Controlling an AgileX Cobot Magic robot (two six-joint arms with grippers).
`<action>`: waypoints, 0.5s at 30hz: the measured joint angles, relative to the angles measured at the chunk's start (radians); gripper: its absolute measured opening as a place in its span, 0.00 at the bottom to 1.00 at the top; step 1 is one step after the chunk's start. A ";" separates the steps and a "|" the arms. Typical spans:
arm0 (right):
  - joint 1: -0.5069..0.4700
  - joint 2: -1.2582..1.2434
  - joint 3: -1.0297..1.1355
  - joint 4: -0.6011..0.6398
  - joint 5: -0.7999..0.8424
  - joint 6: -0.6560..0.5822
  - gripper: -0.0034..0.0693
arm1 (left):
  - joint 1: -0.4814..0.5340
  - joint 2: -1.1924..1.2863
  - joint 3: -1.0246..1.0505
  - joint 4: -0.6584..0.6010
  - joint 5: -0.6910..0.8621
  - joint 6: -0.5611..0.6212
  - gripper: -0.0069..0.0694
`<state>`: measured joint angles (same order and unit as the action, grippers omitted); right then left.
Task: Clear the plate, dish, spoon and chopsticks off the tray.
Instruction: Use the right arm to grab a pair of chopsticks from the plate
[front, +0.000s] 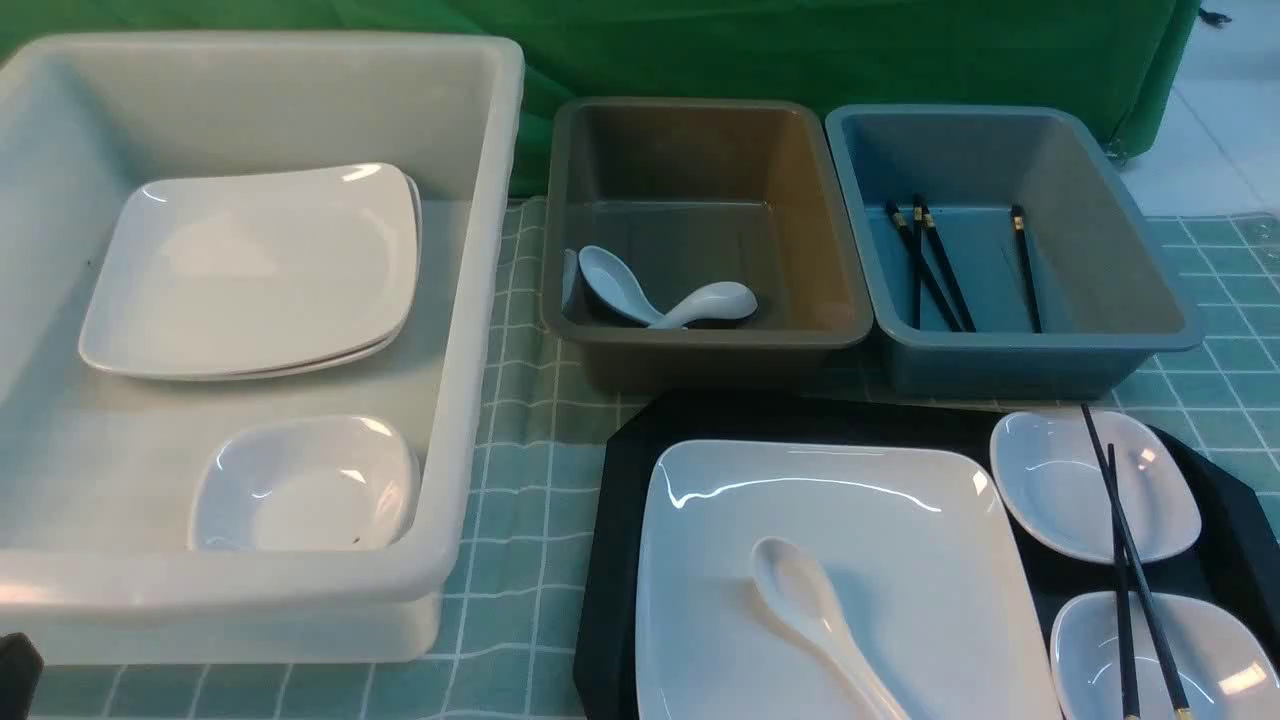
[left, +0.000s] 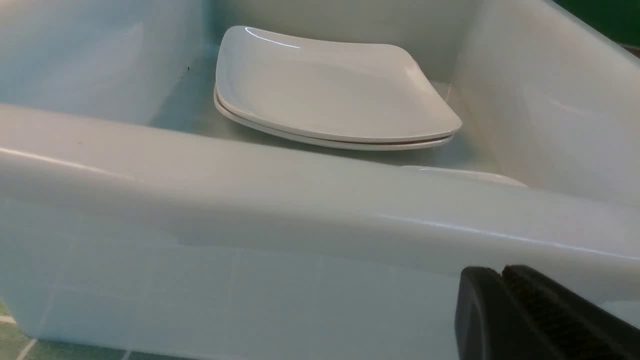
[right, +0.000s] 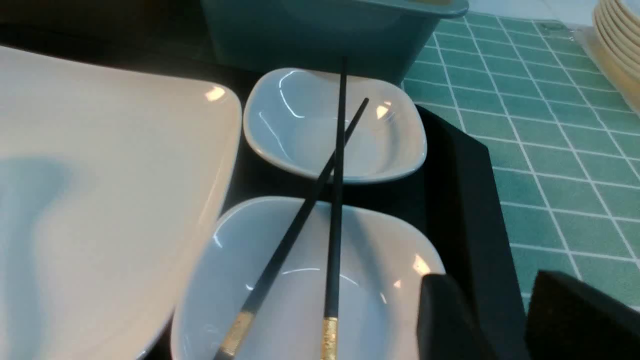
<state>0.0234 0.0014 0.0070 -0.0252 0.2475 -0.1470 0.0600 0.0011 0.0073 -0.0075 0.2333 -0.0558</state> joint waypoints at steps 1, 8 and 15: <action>0.000 0.000 0.000 0.000 0.000 0.000 0.44 | 0.000 0.000 0.000 0.000 0.000 0.000 0.11; 0.000 0.000 0.000 0.000 0.000 0.000 0.44 | 0.000 0.000 0.000 0.000 0.000 0.000 0.11; 0.000 0.000 0.000 0.000 -0.001 0.000 0.44 | 0.000 0.000 0.000 0.008 0.000 0.000 0.11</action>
<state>0.0234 0.0014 0.0070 -0.0252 0.2465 -0.1470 0.0600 0.0011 0.0073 0.0000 0.2333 -0.0558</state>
